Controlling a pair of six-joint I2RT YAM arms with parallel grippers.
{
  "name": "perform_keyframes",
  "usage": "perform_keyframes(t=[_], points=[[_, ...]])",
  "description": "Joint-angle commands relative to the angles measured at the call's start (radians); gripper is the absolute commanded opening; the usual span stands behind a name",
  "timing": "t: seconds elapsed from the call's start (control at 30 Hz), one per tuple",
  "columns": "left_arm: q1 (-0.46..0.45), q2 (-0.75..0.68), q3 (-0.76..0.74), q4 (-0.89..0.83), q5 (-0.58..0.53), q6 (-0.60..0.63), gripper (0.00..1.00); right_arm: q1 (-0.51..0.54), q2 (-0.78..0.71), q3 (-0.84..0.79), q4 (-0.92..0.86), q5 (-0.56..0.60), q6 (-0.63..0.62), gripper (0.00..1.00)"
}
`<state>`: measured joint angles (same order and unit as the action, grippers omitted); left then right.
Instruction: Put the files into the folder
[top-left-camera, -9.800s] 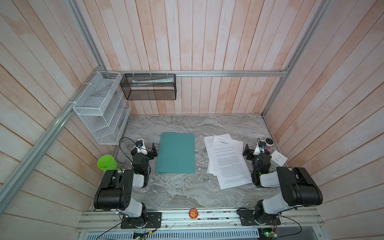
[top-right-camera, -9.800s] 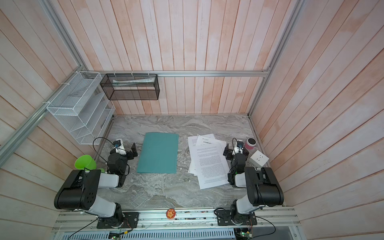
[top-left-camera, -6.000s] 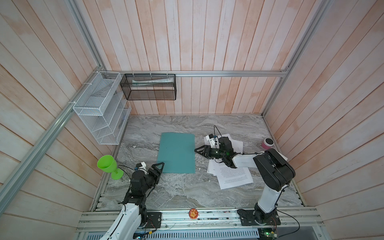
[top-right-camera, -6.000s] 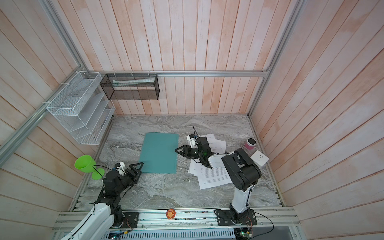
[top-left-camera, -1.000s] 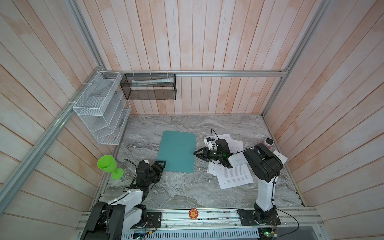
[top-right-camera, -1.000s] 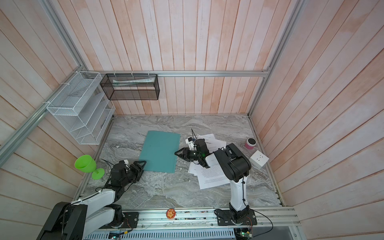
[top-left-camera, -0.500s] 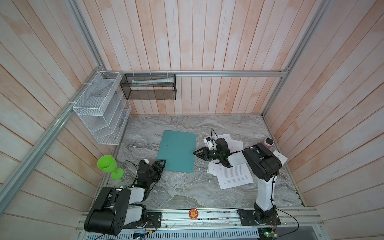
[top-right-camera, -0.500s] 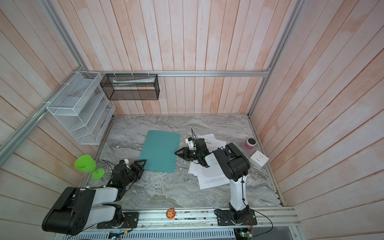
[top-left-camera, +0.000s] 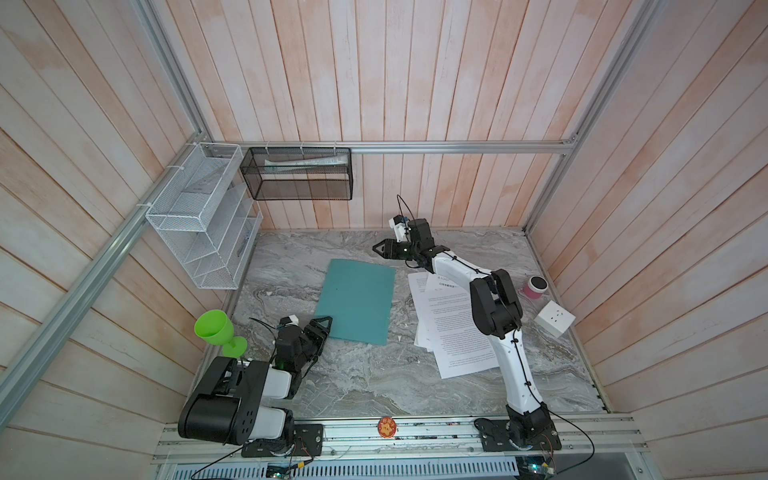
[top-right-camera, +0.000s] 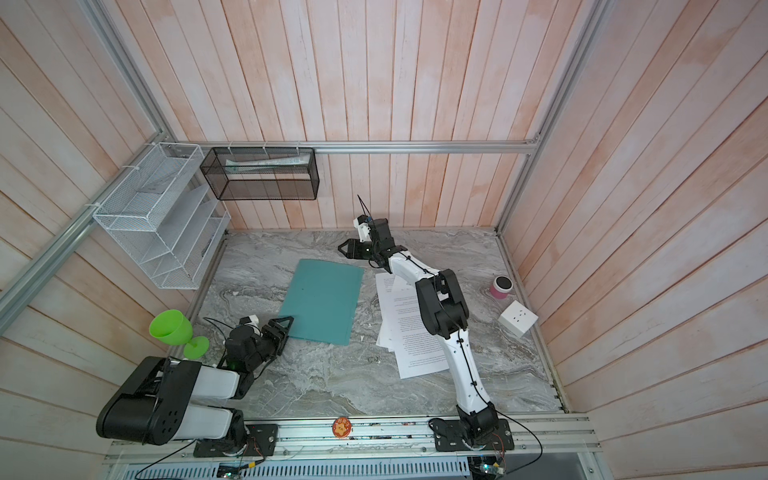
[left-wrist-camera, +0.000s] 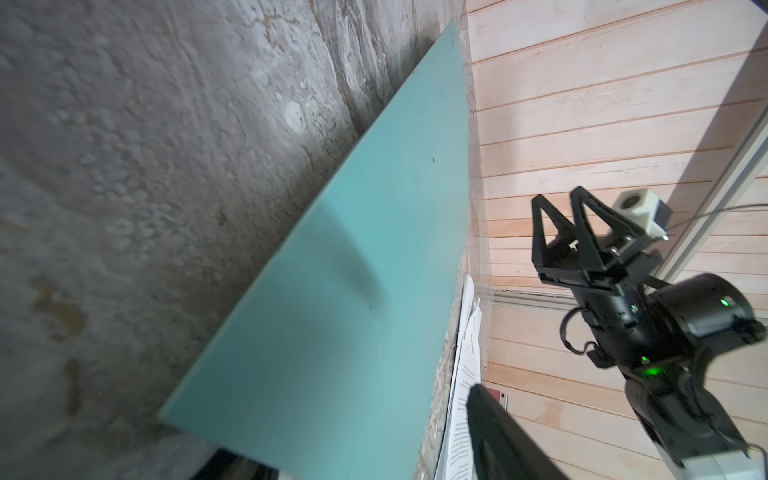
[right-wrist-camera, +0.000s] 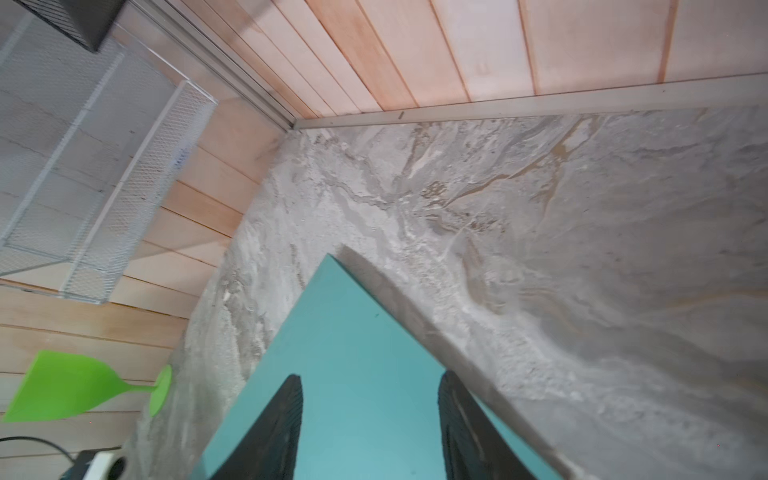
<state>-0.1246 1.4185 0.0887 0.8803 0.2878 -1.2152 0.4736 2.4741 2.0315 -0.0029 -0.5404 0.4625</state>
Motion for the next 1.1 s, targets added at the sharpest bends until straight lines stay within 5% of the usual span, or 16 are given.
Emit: perform_keyframes(t=[0.0,0.33,0.87,1.0,1.07], points=[[0.003,0.025,-0.004,0.017,0.007,0.019,0.71,-0.032,0.128,0.146,-0.207,-0.045,-0.086,0.52],[0.002,0.123,0.015,0.135,0.046,0.007,0.70,-0.023,0.353,0.386,-0.291,-0.161,-0.118,0.51],[-0.067,0.205,0.091,0.197,0.064,-0.029,0.66,0.016,0.263,0.175,-0.288,-0.326,-0.199,0.40],[-0.078,0.198,0.116,0.145,0.070,-0.032,0.47,0.021,0.241,0.125,-0.250,-0.341,-0.187,0.41],[-0.077,0.194,0.121,0.132,0.075,-0.042,0.13,0.021,0.223,0.096,-0.220,-0.344,-0.168,0.41]])
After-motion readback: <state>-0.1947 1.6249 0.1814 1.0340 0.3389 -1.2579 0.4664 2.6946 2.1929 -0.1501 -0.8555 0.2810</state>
